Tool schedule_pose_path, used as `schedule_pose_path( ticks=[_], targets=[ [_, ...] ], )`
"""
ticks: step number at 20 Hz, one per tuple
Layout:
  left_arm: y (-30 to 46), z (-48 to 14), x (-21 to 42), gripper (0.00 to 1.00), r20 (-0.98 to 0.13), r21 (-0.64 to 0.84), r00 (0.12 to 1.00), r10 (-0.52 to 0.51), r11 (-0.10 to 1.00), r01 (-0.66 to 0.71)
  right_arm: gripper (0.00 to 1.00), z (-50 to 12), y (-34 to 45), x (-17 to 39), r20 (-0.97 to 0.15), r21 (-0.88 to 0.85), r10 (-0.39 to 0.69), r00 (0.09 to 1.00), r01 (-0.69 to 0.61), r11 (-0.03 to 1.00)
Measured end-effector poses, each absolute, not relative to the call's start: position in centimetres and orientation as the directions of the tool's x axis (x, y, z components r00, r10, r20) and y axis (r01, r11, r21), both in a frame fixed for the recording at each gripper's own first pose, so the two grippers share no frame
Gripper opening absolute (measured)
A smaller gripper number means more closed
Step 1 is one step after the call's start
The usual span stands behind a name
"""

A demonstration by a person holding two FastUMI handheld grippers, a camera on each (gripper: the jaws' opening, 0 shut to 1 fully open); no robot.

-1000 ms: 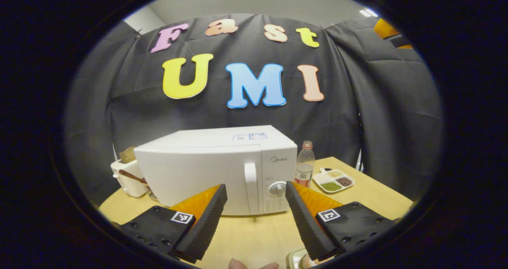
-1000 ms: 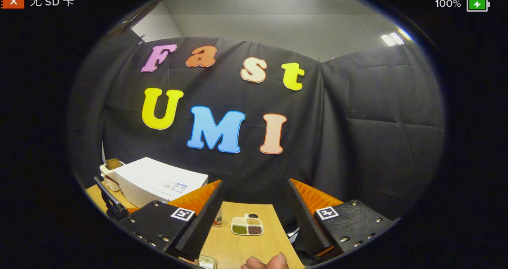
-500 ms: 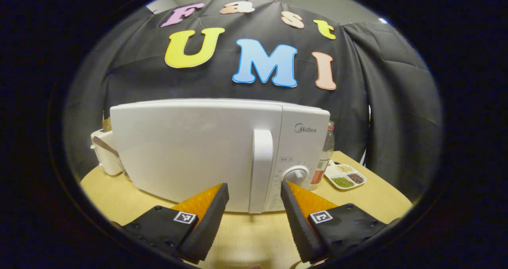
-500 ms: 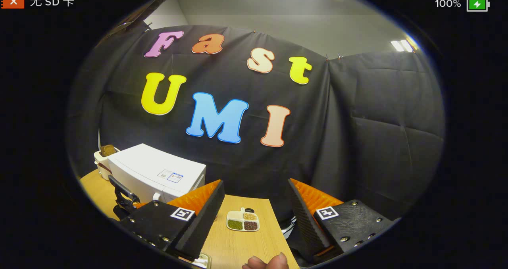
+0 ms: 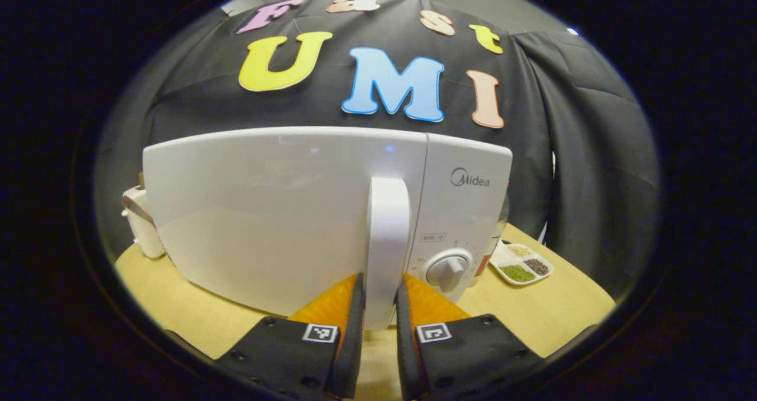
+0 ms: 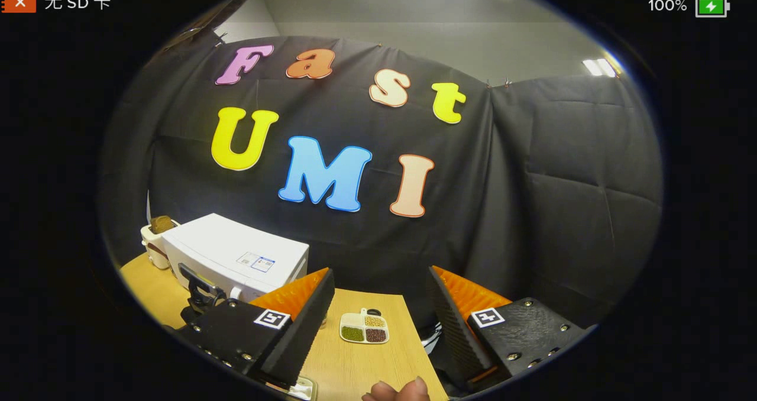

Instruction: Open the microwave oven with the left hand, put the food in, and close the microwave oven.

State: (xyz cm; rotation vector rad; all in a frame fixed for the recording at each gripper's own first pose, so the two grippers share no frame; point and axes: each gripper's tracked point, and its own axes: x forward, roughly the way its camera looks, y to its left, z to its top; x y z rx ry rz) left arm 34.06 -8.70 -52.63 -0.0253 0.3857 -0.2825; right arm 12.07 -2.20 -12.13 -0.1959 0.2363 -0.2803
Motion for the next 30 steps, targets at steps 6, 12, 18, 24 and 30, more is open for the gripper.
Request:
schedule_pose_path(
  ticks=[6, 12, 18, 24, 30],
  targets=[
    [-8.6, -53.0, 33.5, 0.15, -0.375, -0.050, 0.879, -0.296, 0.953, 0.300, 0.95, -10.2, -2.1, 10.5, -0.162, -0.210, -0.296, 0.941, 0.260, 0.942],
    [-8.6, -52.9, 33.6, 0.09, -0.374, -0.055, 0.880, -0.293, 0.954, 0.294, 0.95, -7.3, -3.1, 8.4, -0.093, -0.198, -0.313, 0.945, 0.291, 0.936],
    [-4.2, -52.0, 25.7, 0.08, -0.348, -0.052, 0.900, -0.263, 0.964, 0.261, 0.95, -8.5, -3.4, 6.6, -0.120, -0.170, -0.305, 0.945, 0.283, 0.944],
    [2.0, -51.3, 18.9, 0.10, -0.372, -0.018, 0.895, -0.246, 0.966, 0.258, 0.95, -9.1, -1.4, 6.2, -0.132, -0.152, -0.250, 0.959, 0.229, 0.961],
    [12.4, -50.7, 13.0, 0.09, -0.411, 0.017, 0.903, -0.124, 0.989, 0.144, 0.95, -9.1, 2.9, 6.9, -0.117, -0.149, -0.155, 0.981, 0.136, 0.979]
  ],
)
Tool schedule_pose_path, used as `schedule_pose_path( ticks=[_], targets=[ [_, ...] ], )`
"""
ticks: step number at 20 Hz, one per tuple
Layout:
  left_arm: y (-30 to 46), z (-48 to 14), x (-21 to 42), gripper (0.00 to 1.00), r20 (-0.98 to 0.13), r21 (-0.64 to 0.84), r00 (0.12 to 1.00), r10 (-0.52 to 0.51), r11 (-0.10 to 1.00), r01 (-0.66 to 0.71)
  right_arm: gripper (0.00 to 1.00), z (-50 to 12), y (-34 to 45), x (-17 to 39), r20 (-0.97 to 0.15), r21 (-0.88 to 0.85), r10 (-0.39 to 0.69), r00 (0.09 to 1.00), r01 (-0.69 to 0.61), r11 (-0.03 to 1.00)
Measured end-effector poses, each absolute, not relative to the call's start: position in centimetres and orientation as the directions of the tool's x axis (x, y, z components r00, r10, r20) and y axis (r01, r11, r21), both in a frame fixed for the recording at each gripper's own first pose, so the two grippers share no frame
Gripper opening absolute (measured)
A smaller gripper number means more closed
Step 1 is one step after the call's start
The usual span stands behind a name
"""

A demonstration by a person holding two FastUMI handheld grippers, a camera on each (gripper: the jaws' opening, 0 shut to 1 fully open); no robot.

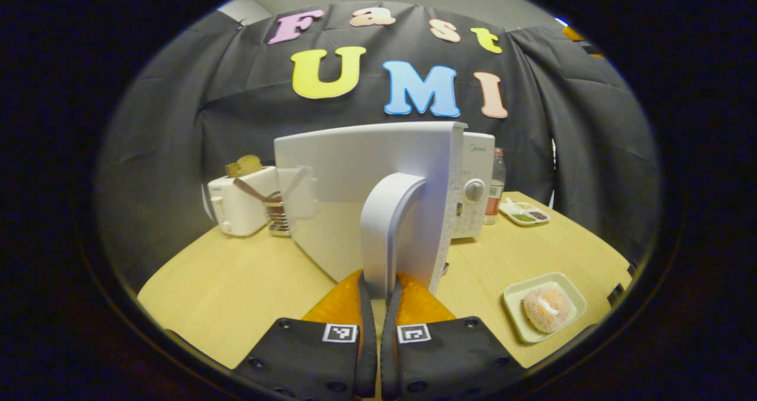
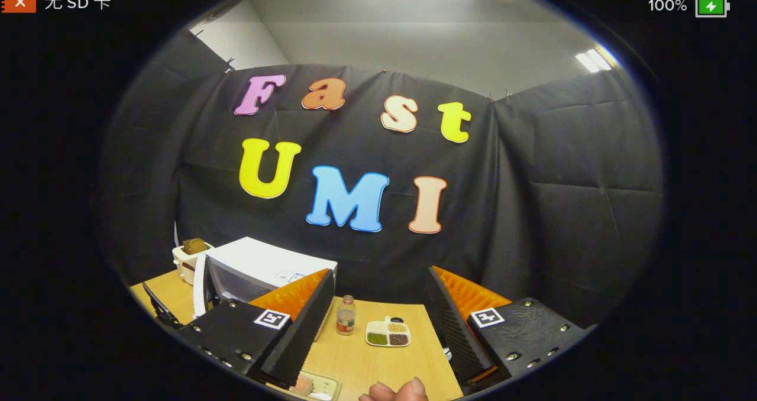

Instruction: Open the microwave oven with the left hand, put the food in, and close the microwave oven.

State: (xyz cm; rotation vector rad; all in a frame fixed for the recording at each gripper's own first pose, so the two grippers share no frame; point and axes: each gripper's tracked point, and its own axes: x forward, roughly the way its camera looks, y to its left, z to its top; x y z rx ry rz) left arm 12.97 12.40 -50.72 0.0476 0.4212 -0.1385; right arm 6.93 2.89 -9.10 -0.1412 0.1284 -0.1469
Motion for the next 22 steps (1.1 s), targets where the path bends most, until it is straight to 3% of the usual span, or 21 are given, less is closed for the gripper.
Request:
schedule_pose_path(
  ticks=[1, 4, 5, 7, 8, 13, 14, 16, 20, 21, 22],
  targets=[
    [14.5, -50.8, 12.2, 0.17, -0.417, 0.015, 0.904, -0.095, 0.994, 0.112, 0.95, -9.2, 3.7, 7.2, -0.118, -0.144, -0.135, 0.984, 0.118, 0.983],
    [21.5, -51.0, 10.6, 0.17, -0.433, 0.019, 0.901, 0.001, 1.000, 0.008, 0.95, -9.8, 5.8, 8.0, -0.132, -0.135, -0.081, 0.988, 0.063, 0.989],
    [23.2, -50.9, 10.4, 0.21, -0.439, -0.022, 0.899, -0.005, 1.000, -0.005, 0.95, -9.7, 6.5, 8.1, -0.129, -0.138, -0.065, 0.990, 0.047, 0.989],
    [25.6, -51.2, 9.8, 0.18, -0.460, -0.120, 0.887, -0.038, 0.993, -0.020, 0.95, -9.4, 7.6, 8.5, -0.115, -0.153, -0.039, 0.993, 0.021, 0.988],
    [26.2, -51.5, 9.9, 0.26, -0.470, -0.133, 0.880, -0.061, 0.991, -0.002, 0.95, -9.5, 8.2, 8.5, -0.115, -0.154, -0.022, 0.993, 0.004, 0.988],
    [28.1, -51.3, 10.0, 0.24, -0.520, -0.110, 0.846, -0.119, 0.991, 0.071, 0.95, -10.6, 9.4, 8.7, -0.144, -0.143, 0.024, 0.989, -0.045, 0.989],
    [28.1, -51.1, 9.8, 0.29, -0.525, -0.111, 0.843, -0.120, 0.991, 0.072, 0.95, -10.8, 9.6, 8.8, -0.149, -0.138, 0.031, 0.988, -0.051, 0.989],
    [28.8, -50.4, 9.1, 0.24, -0.514, -0.080, 0.854, -0.085, 0.995, 0.051, 0.95, -10.8, 9.7, 8.8, -0.153, -0.131, 0.042, 0.987, -0.062, 0.989],
    [31.7, -47.7, 6.6, 0.52, -0.498, -0.094, 0.867, 0.008, 0.994, -0.063, 0.95, -11.2, 10.0, 8.8, -0.156, -0.116, 0.077, 0.985, -0.096, 0.989],
    [32.1, -46.4, 5.8, 0.63, -0.487, -0.094, 0.873, 0.030, 0.992, -0.086, 0.95, -11.5, 10.1, 8.7, -0.159, -0.110, 0.087, 0.983, -0.105, 0.988],
    [32.5, -45.3, 4.7, 0.57, -0.480, -0.092, 0.876, 0.052, 0.990, -0.109, 0.95, -11.7, 10.3, 8.7, -0.162, -0.100, 0.100, 0.982, -0.117, 0.988]
  ],
)
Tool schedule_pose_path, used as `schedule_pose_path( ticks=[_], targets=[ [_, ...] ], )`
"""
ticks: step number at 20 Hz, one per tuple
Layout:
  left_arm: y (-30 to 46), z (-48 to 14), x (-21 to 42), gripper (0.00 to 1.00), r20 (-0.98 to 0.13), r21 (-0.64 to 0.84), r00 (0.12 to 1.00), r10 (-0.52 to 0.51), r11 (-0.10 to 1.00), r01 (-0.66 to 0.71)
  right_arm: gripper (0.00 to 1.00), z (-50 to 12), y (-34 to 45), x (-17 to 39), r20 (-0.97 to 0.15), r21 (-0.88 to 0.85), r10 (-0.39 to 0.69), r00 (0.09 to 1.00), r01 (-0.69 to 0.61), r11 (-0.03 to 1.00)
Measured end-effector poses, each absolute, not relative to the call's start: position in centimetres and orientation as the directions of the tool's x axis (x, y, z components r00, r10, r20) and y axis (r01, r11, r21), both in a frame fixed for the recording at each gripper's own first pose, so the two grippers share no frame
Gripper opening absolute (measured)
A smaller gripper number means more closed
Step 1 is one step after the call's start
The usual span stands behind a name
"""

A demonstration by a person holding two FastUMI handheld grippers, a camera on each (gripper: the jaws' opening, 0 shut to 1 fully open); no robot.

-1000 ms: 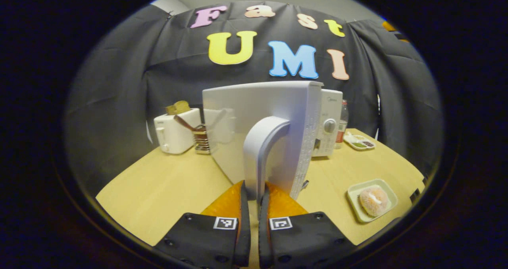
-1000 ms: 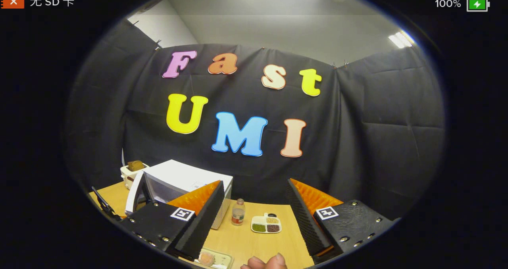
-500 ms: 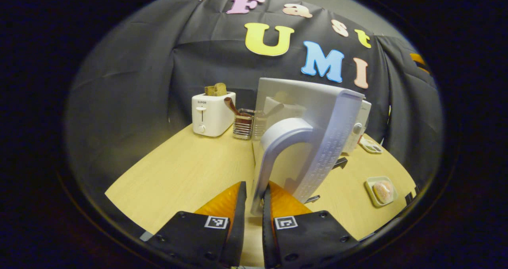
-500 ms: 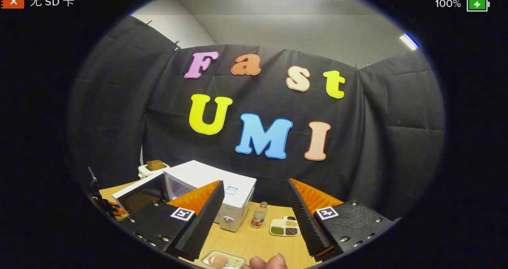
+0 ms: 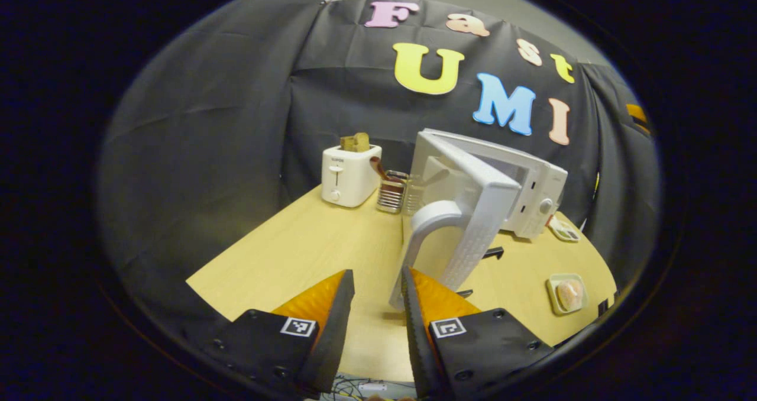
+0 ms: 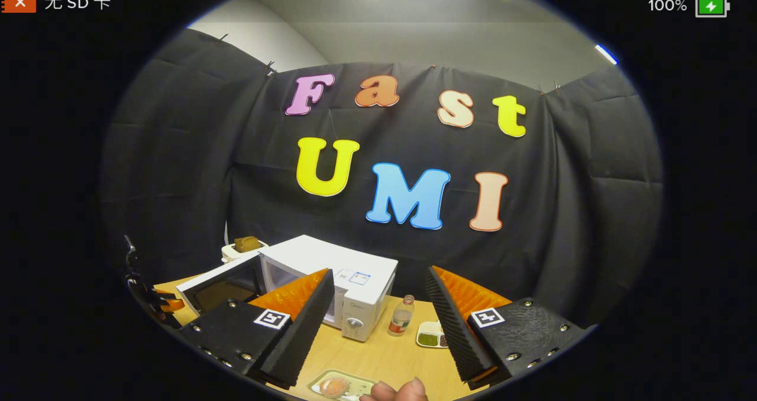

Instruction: Open the microwave oven with the left hand, put the food in, and close the microwave oven.

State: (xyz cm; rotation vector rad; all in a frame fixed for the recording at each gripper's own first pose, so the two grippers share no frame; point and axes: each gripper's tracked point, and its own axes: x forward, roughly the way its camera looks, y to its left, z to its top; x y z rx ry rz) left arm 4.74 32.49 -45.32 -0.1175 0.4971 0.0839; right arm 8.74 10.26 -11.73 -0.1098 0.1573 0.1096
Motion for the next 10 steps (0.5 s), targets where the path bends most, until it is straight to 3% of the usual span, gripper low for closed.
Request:
schedule_pose_path(
  ticks=[1, 2, 3, 4, 8, 10],
  targets=[
    [32.7, -44.0, 3.9, 0.57, -0.474, -0.090, 0.877, 0.072, 0.987, -0.130, 0.95, -11.9, 10.5, 8.7, -0.162, -0.091, 0.117, 0.980, -0.133, 0.987],
    [32.7, -42.6, 3.0, 0.51, -0.463, -0.086, 0.881, 0.097, 0.984, -0.153, 0.95, -12.1, 10.5, 8.7, -0.166, -0.084, 0.132, 0.977, -0.147, 0.986],
    [32.4, -40.8, 2.1, 0.57, -0.448, -0.088, 0.887, 0.112, 0.982, -0.169, 0.95, -12.3, 10.5, 8.6, -0.168, -0.077, 0.144, 0.975, -0.159, 0.984],
    [31.7, -39.3, 1.1, 0.51, -0.432, -0.091, 0.893, 0.124, 0.979, -0.180, 0.95, -12.4, 10.3, 7.7, -0.161, -0.067, 0.159, 0.974, -0.171, 0.983],
    [27.9, -33.5, -2.0, 0.68, -0.382, -0.070, 0.909, 0.166, 0.976, -0.207, 0.95, -13.6, 9.1, 5.3, -0.182, -0.010, 0.208, 0.961, -0.214, 0.977],
    [25.9, -31.2, -3.8, 0.67, -0.377, -0.072, 0.906, 0.193, 0.969, -0.236, 0.95, -14.1, 8.6, 4.7, -0.192, 0.015, 0.228, 0.955, -0.229, 0.973]
  ],
)
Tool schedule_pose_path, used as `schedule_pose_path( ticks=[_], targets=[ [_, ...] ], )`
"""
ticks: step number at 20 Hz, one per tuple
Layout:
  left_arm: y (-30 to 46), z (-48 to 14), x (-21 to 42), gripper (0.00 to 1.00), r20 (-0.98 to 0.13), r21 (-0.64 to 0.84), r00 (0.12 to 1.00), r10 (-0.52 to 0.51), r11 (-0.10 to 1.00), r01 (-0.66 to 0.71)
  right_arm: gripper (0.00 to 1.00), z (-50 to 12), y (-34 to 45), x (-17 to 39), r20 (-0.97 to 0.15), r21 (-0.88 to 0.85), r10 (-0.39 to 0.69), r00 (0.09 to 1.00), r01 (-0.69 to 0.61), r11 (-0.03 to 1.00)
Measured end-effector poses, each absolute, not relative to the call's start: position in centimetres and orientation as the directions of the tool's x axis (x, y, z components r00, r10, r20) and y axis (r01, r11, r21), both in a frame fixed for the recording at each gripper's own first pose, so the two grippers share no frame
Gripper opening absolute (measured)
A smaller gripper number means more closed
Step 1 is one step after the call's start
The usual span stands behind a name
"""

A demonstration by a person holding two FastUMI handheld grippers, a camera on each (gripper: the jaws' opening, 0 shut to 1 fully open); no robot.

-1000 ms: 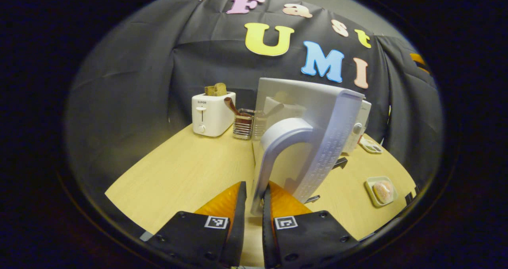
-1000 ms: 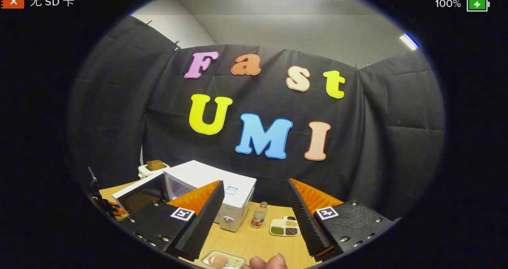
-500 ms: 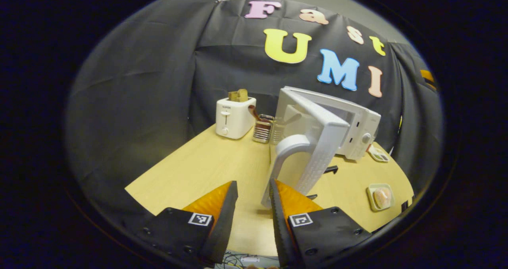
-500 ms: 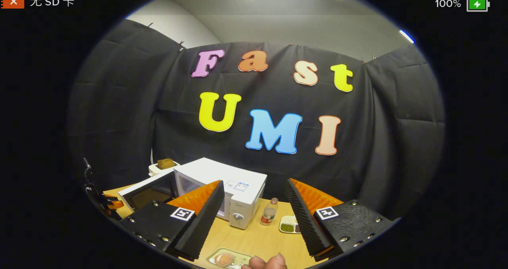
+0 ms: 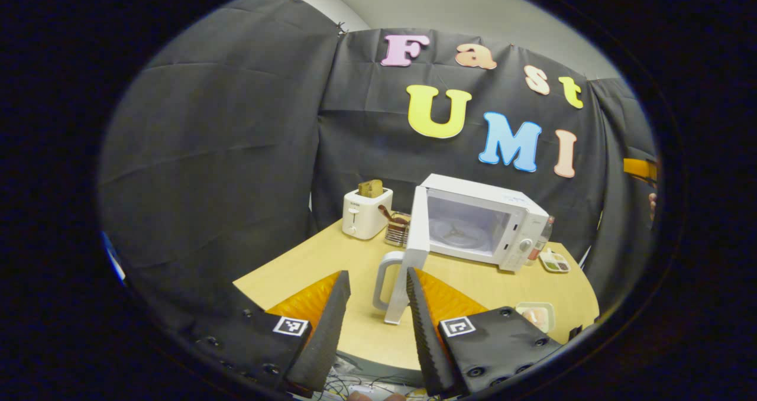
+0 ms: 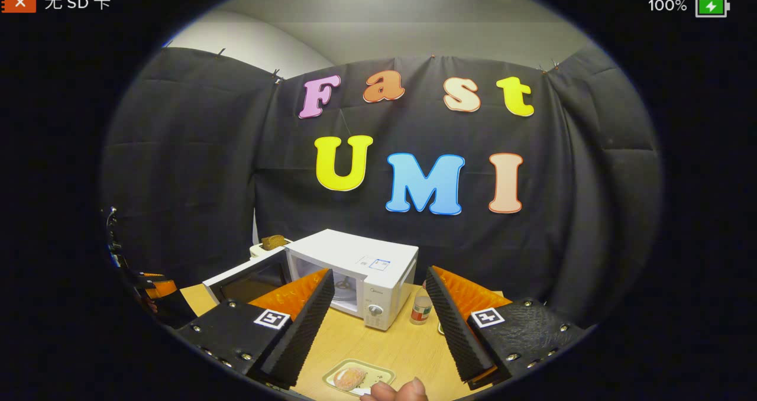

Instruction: Open the microwave oven with the left hand, put the food in, and close the microwave oven.

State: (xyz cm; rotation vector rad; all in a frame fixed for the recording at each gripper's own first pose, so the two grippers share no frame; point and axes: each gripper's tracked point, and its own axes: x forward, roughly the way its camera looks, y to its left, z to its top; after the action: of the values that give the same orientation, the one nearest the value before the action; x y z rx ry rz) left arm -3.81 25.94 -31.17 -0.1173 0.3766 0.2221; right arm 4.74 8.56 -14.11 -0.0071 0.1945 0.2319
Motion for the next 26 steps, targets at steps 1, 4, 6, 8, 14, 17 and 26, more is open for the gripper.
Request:
schedule_pose_path(
  ticks=[1, 4, 6, 8, 14, 17, 26],
  targets=[
    [25.0, -29.4, -4.8, 0.64, -0.361, -0.075, 0.909, 0.209, 0.965, -0.251, 0.95, -14.3, 8.3, 4.5, -0.193, 0.026, 0.238, 0.952, -0.238, 0.971],
    [21.8, -24.2, -7.7, 0.77, -0.303, -0.049, 0.916, 0.262, 0.956, -0.289, 0.95, -15.4, 8.1, 3.8, -0.194, 0.045, 0.267, 0.944, -0.264, 0.964],
    [20.8, -19.9, -9.2, 0.77, -0.237, 0.001, 0.923, 0.305, 0.950, -0.313, 0.95, -16.4, 8.3, 3.7, -0.197, 0.059, 0.280, 0.940, -0.273, 0.960],
    [19.9, -16.2, -9.9, 0.83, -0.182, 0.042, 0.926, 0.331, 0.943, -0.329, 0.95, -17.8, 8.6, 3.5, -0.220, 0.081, 0.282, 0.934, -0.270, 0.959],
    [20.0, -9.0, -9.6, 0.92, -0.085, 0.105, 0.943, 0.321, 0.944, -0.312, 0.96, -22.2, 11.3, 3.9, -0.288, 0.101, 0.271, 0.919, -0.252, 0.962],
    [21.4, -9.0, -9.4, 0.93, -0.111, 0.136, 0.956, 0.272, 0.957, -0.256, 0.96, -24.9, 12.4, 4.3, -0.333, 0.130, 0.225, 0.916, -0.192, 0.973],
    [25.3, -10.2, -6.9, 0.93, -0.145, 0.107, 0.983, 0.113, 0.989, -0.098, 0.96, -36.7, 14.7, 1.7, -0.565, 0.063, 0.100, 0.819, -0.078, 0.995]
  ],
)
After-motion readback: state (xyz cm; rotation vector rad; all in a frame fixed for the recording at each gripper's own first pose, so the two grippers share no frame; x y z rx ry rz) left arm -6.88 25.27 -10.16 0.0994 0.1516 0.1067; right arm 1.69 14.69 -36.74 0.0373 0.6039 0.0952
